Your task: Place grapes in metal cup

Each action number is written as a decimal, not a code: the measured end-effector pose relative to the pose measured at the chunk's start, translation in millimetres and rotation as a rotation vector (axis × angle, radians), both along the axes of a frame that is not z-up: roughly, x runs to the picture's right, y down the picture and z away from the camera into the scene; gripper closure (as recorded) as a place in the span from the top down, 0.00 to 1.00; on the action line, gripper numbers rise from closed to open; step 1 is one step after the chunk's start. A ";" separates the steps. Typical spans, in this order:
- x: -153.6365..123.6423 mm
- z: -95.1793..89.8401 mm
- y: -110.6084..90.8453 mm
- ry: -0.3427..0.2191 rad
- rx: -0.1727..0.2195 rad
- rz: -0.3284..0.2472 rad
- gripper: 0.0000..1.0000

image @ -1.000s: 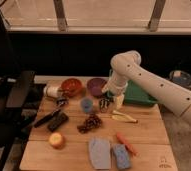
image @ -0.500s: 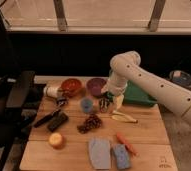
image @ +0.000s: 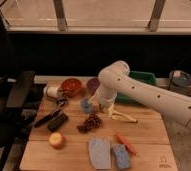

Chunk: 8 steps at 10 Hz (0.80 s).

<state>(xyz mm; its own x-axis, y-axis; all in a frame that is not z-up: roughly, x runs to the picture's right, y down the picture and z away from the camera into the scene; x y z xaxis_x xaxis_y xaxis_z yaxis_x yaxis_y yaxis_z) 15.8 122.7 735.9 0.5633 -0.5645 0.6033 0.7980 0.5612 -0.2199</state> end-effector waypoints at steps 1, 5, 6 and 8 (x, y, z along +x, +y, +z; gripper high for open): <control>-9.7 0.0 11.9 -0.036 0.006 -0.036 0.74; -33.5 41.9 54.0 -0.068 -0.031 -0.108 0.74; -32.9 57.2 56.3 -0.060 -0.057 -0.087 0.74; -27.4 77.2 62.1 -0.041 -0.109 -0.062 0.74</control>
